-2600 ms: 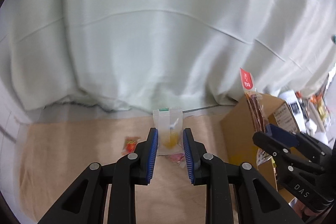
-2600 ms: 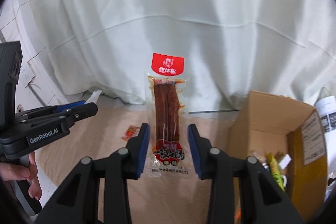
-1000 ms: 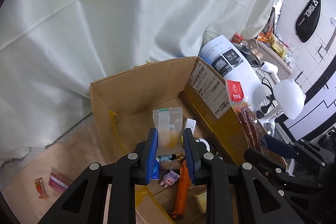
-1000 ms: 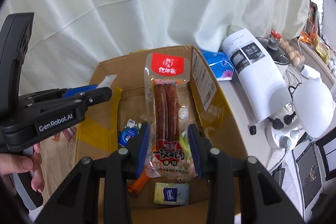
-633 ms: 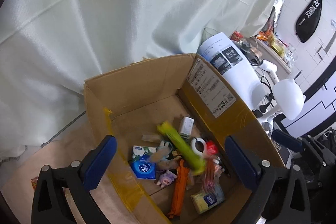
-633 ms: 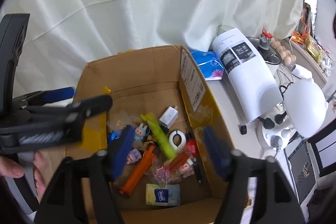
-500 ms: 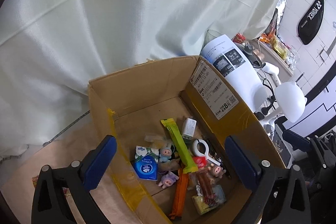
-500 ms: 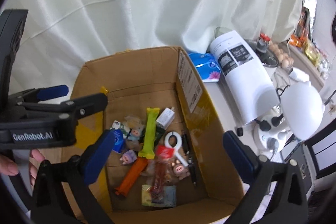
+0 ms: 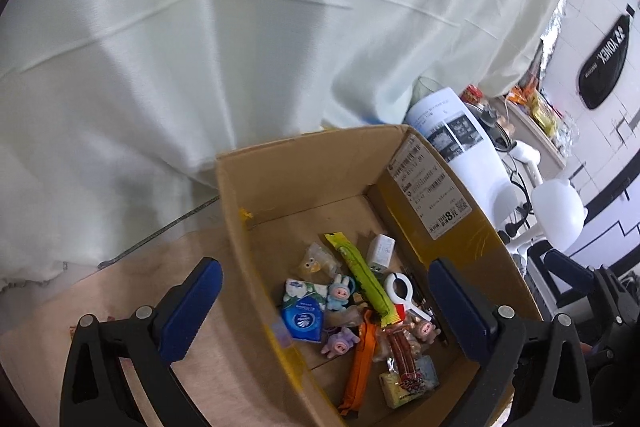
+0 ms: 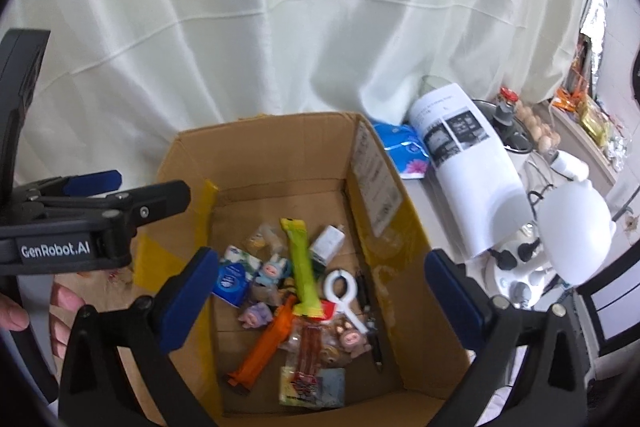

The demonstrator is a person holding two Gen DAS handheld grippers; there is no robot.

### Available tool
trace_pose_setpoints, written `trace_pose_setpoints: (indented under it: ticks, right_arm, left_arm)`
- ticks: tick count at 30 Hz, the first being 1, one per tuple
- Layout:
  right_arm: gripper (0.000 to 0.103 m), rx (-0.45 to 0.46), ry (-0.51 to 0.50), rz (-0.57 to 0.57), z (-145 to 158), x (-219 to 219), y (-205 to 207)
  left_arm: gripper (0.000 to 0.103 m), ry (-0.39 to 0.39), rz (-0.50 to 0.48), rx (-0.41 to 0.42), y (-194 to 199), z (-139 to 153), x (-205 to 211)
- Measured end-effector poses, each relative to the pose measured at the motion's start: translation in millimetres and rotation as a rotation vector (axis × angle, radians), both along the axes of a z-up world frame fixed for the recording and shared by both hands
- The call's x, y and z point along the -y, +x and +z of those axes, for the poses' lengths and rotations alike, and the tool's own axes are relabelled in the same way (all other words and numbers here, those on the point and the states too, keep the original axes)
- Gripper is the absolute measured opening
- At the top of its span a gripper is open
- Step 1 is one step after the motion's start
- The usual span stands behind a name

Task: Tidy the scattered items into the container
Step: 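Open both tools to drop the packets into the box, then move both tools back over the orange packet and red biscuit pack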

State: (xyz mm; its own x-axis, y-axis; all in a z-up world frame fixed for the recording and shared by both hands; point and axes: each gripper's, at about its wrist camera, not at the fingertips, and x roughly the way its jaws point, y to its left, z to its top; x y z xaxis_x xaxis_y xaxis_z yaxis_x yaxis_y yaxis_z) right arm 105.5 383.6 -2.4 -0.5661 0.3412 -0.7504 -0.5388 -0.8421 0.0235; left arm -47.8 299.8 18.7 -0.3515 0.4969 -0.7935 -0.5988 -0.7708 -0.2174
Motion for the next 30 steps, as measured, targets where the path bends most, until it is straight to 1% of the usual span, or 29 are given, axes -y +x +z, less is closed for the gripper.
trace_pose_setpoints:
  ticks: [3, 7, 10, 13, 15, 18, 21, 25, 30]
  right_arm:
    - [0.103, -0.015, 0.005, 0.002, 5.4, 7.0, -6.9]
    - [0.103, -0.053, -0.012, 0.038, 14.0, 20.7, -22.1]
    - [0.103, -0.071, -0.009, 0.045, 20.3, 34.0, -35.5]
    - [0.103, -0.06, -0.025, 0.089, 21.7, 50.5, -56.8]
    - [0.103, -0.053, -0.026, 0.123, 22.5, 64.8, -70.9]
    - [0.103, -0.05, -0.018, 0.171, 25.3, 87.7, -89.9]
    - [0.103, -0.057, -0.01, 0.235, 28.3, 112.6, -109.4]
    - [0.103, -0.057, 0.007, 0.277, 30.5, 138.0, -128.8]
    - [0.103, -0.052, 0.019, 0.355, 27.5, 167.5, -150.7]
  left_arm:
    - [0.103, 0.012, 0.019, 0.002, -4.7, 5.8, 16.8]
    - [0.103, 0.016, 0.07, -0.006, -13.8, 13.4, 46.4]
    - [0.103, -0.015, 0.099, 0.0, -22.4, 15.9, 73.2]
    - [0.103, -0.035, 0.163, -0.035, -27.3, 21.6, 109.8]
    - [0.103, -0.065, 0.213, -0.047, -32.8, 23.2, 132.4]
    - [0.103, -0.117, 0.291, -0.095, -37.8, 26.1, 167.2]
    - [0.103, -0.127, 0.369, -0.091, -42.9, 25.3, 204.1]
    - [0.103, -0.133, 0.462, -0.087, -49.1, 21.0, 249.6]
    - [0.103, -0.162, 0.529, -0.071, -53.5, 7.4, 289.0]
